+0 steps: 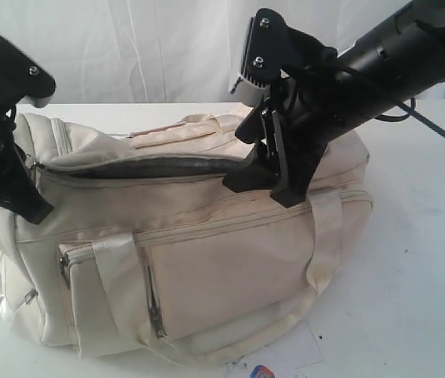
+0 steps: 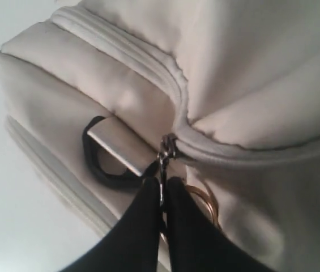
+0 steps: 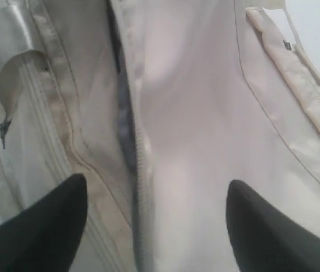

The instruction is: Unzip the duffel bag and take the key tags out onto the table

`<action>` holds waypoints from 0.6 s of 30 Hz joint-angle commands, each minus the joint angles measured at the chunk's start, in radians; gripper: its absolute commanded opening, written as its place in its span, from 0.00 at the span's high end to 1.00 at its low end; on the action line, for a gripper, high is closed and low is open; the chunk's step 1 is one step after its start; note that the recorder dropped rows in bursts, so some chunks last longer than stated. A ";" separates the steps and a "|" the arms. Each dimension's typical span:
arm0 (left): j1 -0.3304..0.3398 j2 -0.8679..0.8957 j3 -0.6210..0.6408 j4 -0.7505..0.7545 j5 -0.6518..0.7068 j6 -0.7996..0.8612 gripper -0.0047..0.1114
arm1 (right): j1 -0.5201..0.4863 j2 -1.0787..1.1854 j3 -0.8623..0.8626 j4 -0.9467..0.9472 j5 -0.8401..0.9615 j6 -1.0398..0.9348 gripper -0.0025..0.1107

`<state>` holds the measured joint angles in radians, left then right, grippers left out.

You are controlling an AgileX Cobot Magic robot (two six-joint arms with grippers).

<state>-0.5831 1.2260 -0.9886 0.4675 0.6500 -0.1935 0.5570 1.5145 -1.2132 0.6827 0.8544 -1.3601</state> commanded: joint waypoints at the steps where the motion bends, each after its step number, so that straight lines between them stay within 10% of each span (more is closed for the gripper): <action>1: 0.002 -0.021 -0.002 -0.188 0.035 0.170 0.96 | 0.001 -0.017 -0.007 0.062 0.000 -0.041 0.39; 18: 0.002 -0.063 -0.002 -0.212 0.055 0.202 0.96 | 0.345 0.114 -0.007 0.129 -0.380 -0.260 0.39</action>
<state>-0.5831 1.1794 -0.9886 0.2744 0.6754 0.0055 0.8587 1.5900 -1.2132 0.8040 0.5357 -1.6022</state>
